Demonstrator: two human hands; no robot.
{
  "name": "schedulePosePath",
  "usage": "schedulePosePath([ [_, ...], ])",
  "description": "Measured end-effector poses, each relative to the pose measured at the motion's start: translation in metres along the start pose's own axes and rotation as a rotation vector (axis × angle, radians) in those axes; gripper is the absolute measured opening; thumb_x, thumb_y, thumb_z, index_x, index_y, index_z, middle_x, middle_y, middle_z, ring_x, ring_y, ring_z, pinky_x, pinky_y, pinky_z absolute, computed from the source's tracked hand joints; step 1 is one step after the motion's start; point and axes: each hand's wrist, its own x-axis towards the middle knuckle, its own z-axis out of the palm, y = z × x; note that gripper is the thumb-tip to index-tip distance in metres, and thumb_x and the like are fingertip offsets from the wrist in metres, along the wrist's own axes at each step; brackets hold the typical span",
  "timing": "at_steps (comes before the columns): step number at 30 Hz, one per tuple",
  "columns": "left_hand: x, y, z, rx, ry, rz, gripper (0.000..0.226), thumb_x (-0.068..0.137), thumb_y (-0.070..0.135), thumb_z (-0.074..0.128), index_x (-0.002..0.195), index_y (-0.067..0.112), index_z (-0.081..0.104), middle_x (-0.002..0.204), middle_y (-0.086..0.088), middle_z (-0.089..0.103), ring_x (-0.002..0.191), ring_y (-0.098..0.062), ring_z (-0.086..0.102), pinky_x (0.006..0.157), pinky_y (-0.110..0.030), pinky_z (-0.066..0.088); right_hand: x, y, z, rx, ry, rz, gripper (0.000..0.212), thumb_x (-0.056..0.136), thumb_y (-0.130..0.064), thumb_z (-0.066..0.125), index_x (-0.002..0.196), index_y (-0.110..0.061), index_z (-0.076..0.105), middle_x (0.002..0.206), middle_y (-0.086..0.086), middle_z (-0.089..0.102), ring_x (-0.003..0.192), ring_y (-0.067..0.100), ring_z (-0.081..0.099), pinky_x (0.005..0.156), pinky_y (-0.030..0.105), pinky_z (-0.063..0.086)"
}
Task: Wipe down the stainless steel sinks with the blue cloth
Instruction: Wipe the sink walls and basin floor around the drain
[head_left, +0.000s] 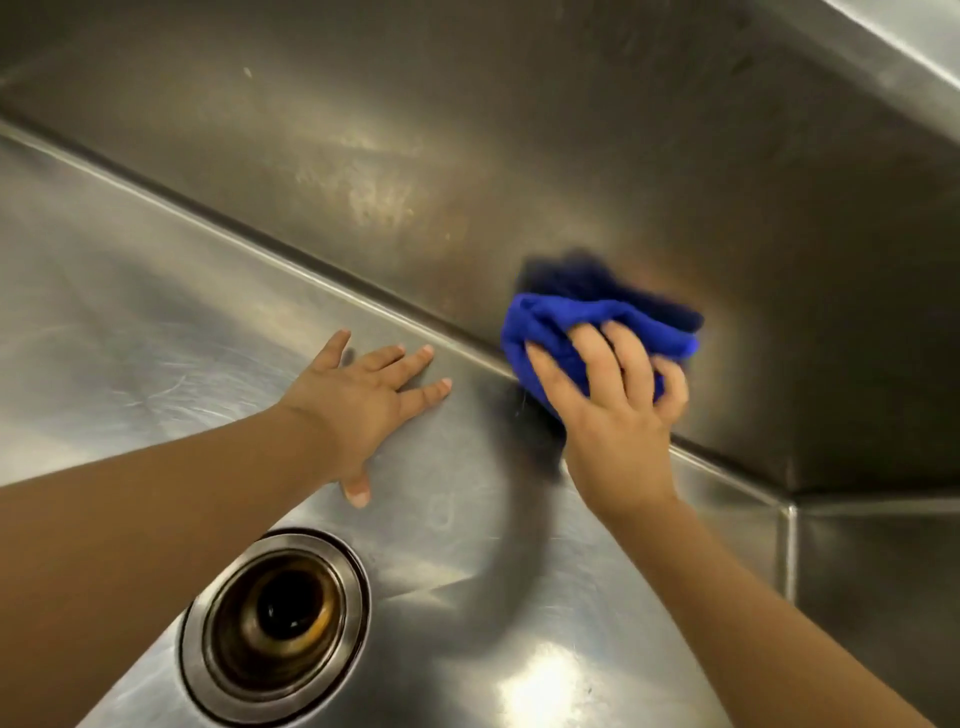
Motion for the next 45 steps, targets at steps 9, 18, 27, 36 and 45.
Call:
schedulePosePath([
  [9,0.001,-0.001,0.002,-0.011,0.007,0.009,0.126,0.071,0.048,0.078,0.147,0.037,-0.023,0.156,0.002,-0.031,0.147,-0.019,-0.017,0.115,-0.054,-0.005,-0.002,-0.004,-0.013,0.096,-0.110,0.161,0.071,0.057,0.005,0.051,0.120,-0.024,0.065,0.127,0.003,0.039,0.117,0.027,0.036,0.091,0.042,0.023],
  [18,0.004,-0.004,0.005,-0.017,0.020,0.018,0.127,0.069,0.052,0.077,0.146,0.039,-0.023,0.156,0.003,-0.031,0.147,-0.017,-0.016,0.116,-0.054,-0.005,-0.033,-0.039,0.019,0.185,-0.320,0.329,0.075,0.049,0.012,0.070,0.116,-0.023,0.067,0.125,0.008,0.049,0.116,0.029,0.035,0.086,0.052,0.037],
  [27,-0.022,-0.022,0.016,-0.072,0.068,-0.030,0.115,0.079,0.057,0.065,0.145,0.037,-0.027,0.156,0.005,-0.029,0.146,-0.015,-0.017,0.116,-0.049,-0.006,0.030,-0.003,-0.070,0.216,0.065,0.262,0.072,0.060,0.013,0.056,0.124,-0.019,0.063,0.129,0.006,0.034,0.116,0.029,0.036,0.086,0.044,0.028],
  [36,-0.023,-0.048,0.024,-0.069,-0.004,-0.148,0.120,0.073,0.063,0.067,0.146,0.037,-0.024,0.157,0.005,-0.027,0.147,-0.020,-0.015,0.116,-0.054,0.001,0.053,-0.017,-0.040,-0.015,0.221,0.206,0.063,0.084,-0.001,0.058,0.135,-0.035,0.049,0.138,0.003,0.030,0.129,0.025,0.031,0.100,0.047,0.030],
  [45,-0.021,-0.048,0.025,-0.088,0.021,-0.150,0.120,0.075,0.056,0.070,0.148,0.034,-0.022,0.158,0.001,-0.026,0.148,-0.023,-0.012,0.114,-0.057,-0.002,0.107,-0.013,-0.097,0.211,0.327,0.186,0.042,0.094,-0.013,0.054,0.135,-0.024,0.054,0.129,-0.006,0.039,0.118,0.009,0.034,0.096,0.033,0.028],
])
